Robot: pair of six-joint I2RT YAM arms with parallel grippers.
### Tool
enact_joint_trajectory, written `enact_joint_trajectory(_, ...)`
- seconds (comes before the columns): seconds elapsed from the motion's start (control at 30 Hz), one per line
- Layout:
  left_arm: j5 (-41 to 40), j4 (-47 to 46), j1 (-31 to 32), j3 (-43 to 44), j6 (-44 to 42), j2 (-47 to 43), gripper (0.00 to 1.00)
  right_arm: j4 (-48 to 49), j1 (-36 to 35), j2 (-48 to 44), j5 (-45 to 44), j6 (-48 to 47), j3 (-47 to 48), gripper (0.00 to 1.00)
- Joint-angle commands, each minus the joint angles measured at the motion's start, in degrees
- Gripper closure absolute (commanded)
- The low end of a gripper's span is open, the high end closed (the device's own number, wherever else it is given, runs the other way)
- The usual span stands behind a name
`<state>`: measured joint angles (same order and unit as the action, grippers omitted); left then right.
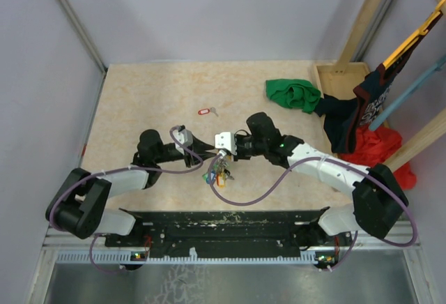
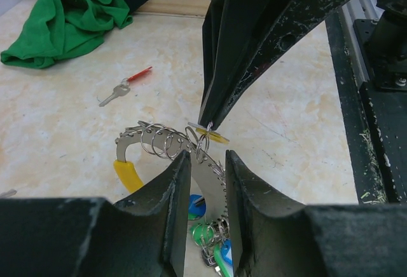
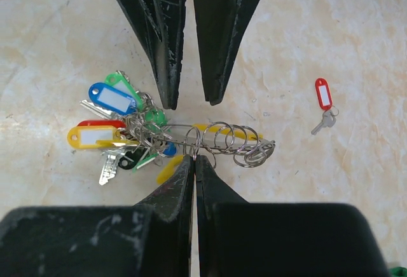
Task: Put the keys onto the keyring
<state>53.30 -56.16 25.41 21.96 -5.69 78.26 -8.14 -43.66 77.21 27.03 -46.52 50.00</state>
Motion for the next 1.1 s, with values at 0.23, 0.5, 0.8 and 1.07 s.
enact_joint_trajectory(0.23, 2.4, 9.6, 2.5, 4.8, -6.2, 1.9, 0.69, -0.2, -0.6, -0.3, 3.0, -1.5, 5.4, 1.0)
enact_joint_trajectory(0.5, 0.2, 12.3, 2.5, 6.3, -7.5, 3.5, 0.69, -0.5, -1.2, 0.3, 3.3, -1.5, 5.7, 1.0)
enact_joint_trajectory(0.8, -2.9, 12.3, 2.5, 6.3, -7.7, 3.2, 0.66, -0.5, -1.3, 0.7, 4.0, -1.5, 5.8, 1.0)
enact_joint_trajectory(1.07, 0.2, 9.7, 2.5, 5.1, -7.7, 2.5, 0.66, -0.5, -1.3, 0.7, 4.0, -1.5, 5.7, 1.0)
